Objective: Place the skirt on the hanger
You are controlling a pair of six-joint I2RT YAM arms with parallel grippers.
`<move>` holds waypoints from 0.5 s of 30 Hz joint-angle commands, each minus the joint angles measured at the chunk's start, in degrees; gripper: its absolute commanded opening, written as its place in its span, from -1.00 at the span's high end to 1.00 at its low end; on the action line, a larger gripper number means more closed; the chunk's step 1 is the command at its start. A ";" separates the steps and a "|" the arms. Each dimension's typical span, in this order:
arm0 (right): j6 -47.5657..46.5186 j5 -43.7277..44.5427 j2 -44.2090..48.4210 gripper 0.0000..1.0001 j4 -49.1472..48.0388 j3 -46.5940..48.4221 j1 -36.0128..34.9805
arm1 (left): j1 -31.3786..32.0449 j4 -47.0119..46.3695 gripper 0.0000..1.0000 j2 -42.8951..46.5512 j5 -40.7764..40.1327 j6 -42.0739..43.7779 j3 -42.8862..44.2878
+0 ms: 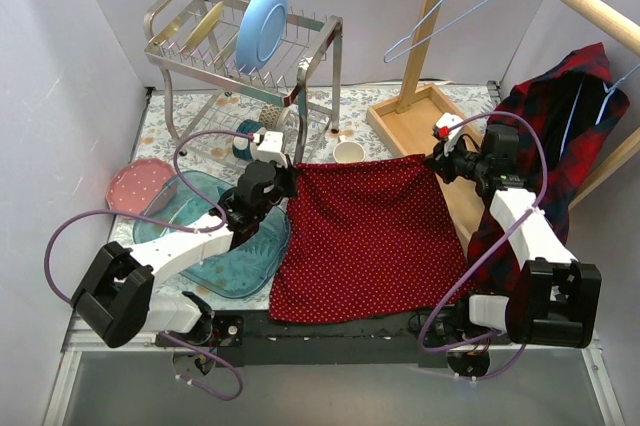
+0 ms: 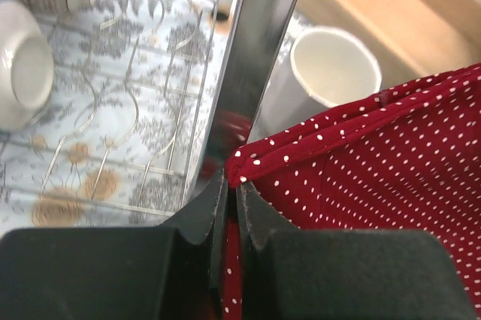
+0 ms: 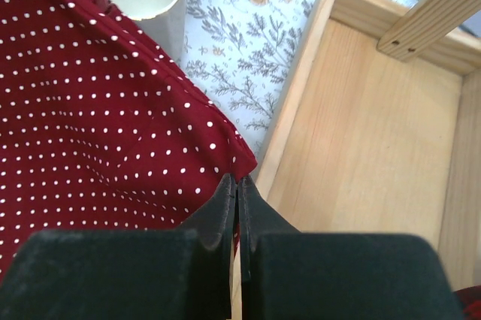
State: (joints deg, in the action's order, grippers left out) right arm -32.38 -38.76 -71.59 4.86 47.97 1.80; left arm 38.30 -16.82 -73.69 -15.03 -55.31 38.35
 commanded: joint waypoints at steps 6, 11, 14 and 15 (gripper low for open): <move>-5.13 -1.49 9.53 0.97 1.19 -2.25 0.39 | -0.77 3.71 1.00 6.27 6.39 0.03 1.47; -12.95 1.49 17.95 0.97 11.21 -7.52 0.83 | -0.69 12.42 1.00 13.81 13.79 -4.37 -2.22; -17.09 2.72 22.53 0.97 15.34 -10.43 0.92 | -0.60 15.76 1.00 17.16 19.84 -6.74 -3.37; -17.88 3.25 23.59 0.97 16.74 -11.83 0.92 | -0.43 16.37 1.00 17.79 21.25 -7.35 -3.72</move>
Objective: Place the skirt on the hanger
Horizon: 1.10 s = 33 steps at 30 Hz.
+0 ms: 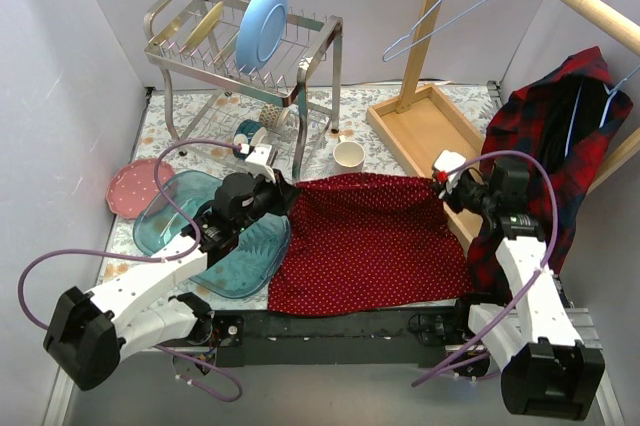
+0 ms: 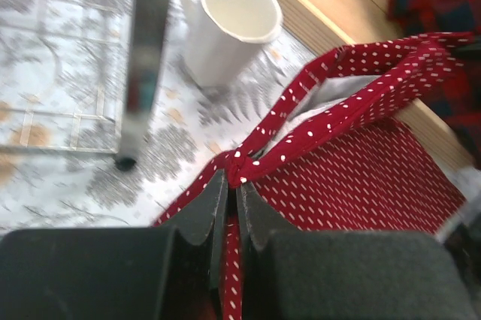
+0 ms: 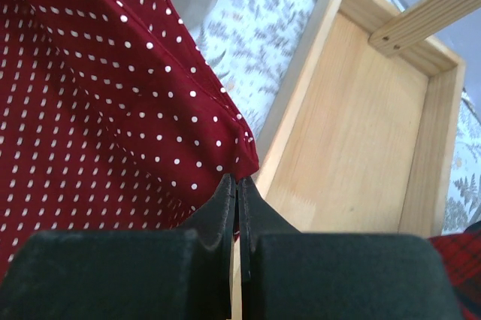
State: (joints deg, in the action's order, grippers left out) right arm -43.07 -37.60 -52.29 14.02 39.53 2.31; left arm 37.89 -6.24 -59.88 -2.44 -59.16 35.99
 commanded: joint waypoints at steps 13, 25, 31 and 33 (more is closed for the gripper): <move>-20.56 9.04 13.26 0.97 25.17 -6.39 0.51 | 12.82 19.23 1.00 3.54 15.97 -15.63 -0.04; -17.59 11.43 15.12 -0.19 34.40 7.74 0.51 | 15.02 24.96 1.00 3.90 9.89 -19.86 -0.48; -1.44 -5.79 6.01 -0.34 31.26 18.98 0.42 | 15.11 22.77 1.00 2.04 12.02 -18.72 -0.74; 11.47 -9.58 2.91 -0.35 22.69 21.54 0.33 | 15.02 22.24 1.00 2.13 12.19 -18.45 -0.92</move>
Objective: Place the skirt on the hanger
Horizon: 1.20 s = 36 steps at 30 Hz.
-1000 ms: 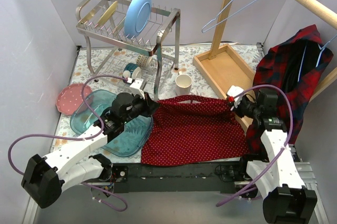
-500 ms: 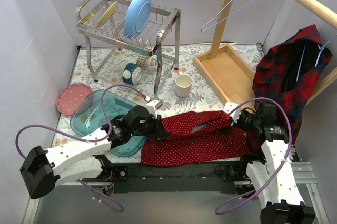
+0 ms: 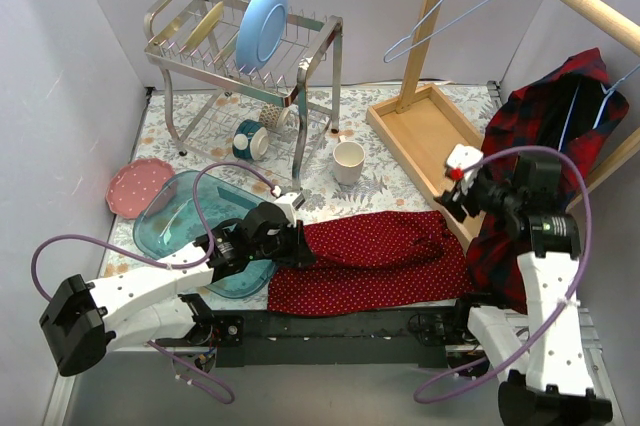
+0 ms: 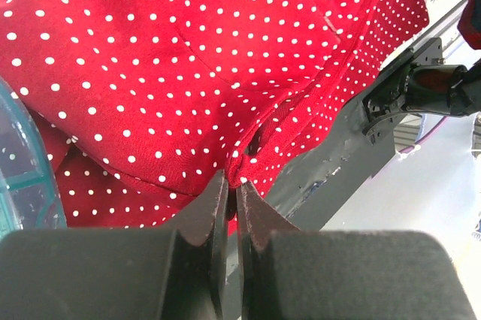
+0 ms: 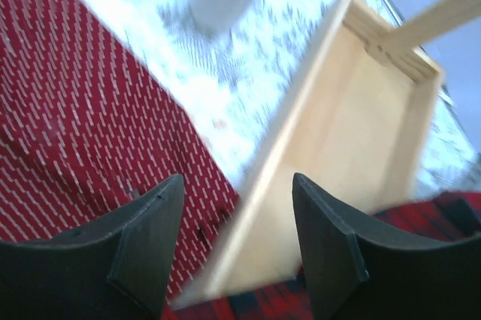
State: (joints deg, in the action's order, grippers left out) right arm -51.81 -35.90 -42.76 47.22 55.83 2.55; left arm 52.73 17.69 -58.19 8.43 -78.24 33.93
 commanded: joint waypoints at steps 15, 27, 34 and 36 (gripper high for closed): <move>56.29 37.61 -46.08 -0.43 -28.14 55.22 -17.92 | 0.18 -3.54 1.00 -2.27 2.65 3.09 1.40; 60.78 66.57 -61.82 -0.57 -35.43 66.07 -20.13 | 0.18 -3.37 1.00 -2.45 2.56 4.06 1.66; 58.32 70.44 -62.88 -0.20 -38.96 65.64 -19.95 | 0.18 -3.37 1.00 -2.80 2.82 5.02 1.93; 58.05 71.32 -61.57 -0.12 -39.48 63.36 -19.78 | 0.18 -3.37 1.00 -2.80 2.91 5.29 2.01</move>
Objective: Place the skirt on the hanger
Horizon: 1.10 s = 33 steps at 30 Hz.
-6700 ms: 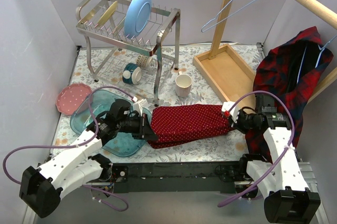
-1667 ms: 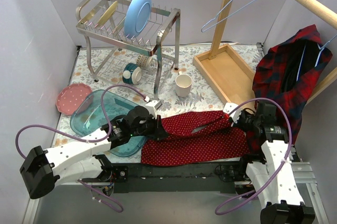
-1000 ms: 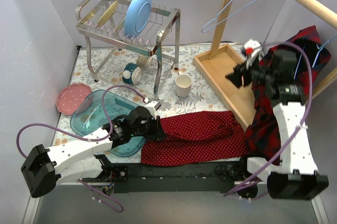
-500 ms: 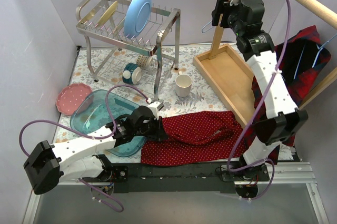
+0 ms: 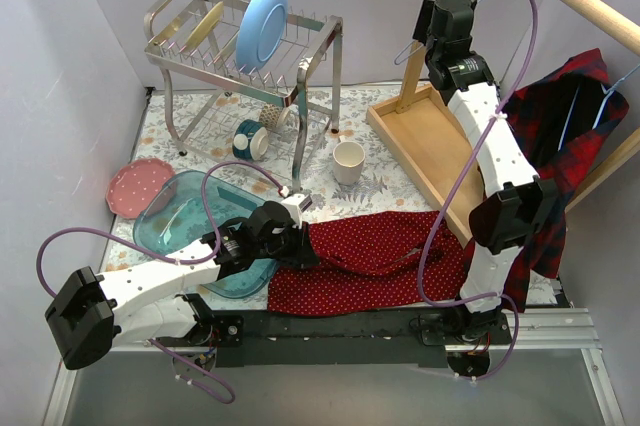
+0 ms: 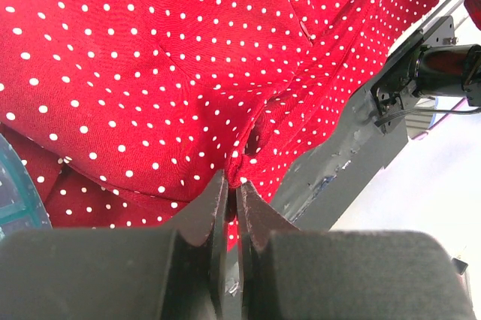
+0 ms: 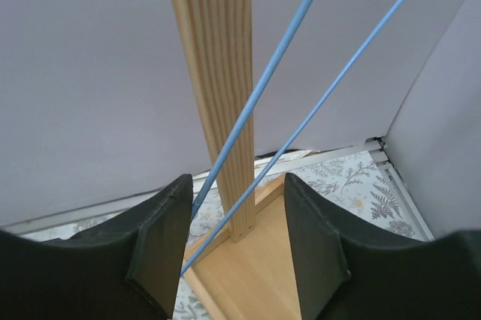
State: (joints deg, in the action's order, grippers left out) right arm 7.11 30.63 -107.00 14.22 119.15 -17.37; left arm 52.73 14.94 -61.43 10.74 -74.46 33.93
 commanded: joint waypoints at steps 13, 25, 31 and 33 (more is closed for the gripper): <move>-1.84 1.99 9.26 0.14 -9.38 -9.02 3.30 | 0.27 -0.88 1.00 0.61 1.03 3.00 2.19; -6.05 -5.84 11.64 0.97 -9.65 -7.89 4.01 | 0.18 -1.05 1.00 1.14 1.12 3.09 2.02; -6.94 -8.13 15.06 0.97 -9.21 -7.36 4.01 | 0.27 -1.05 1.00 1.22 1.21 3.18 2.01; -6.94 -8.66 16.64 0.97 -8.94 -7.79 4.01 | 0.18 -1.14 1.00 1.22 1.30 3.09 2.01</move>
State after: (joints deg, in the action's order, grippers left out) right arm 1.50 24.43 -95.81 8.62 110.02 -13.41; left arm 52.73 14.59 -61.41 11.27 -72.18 34.15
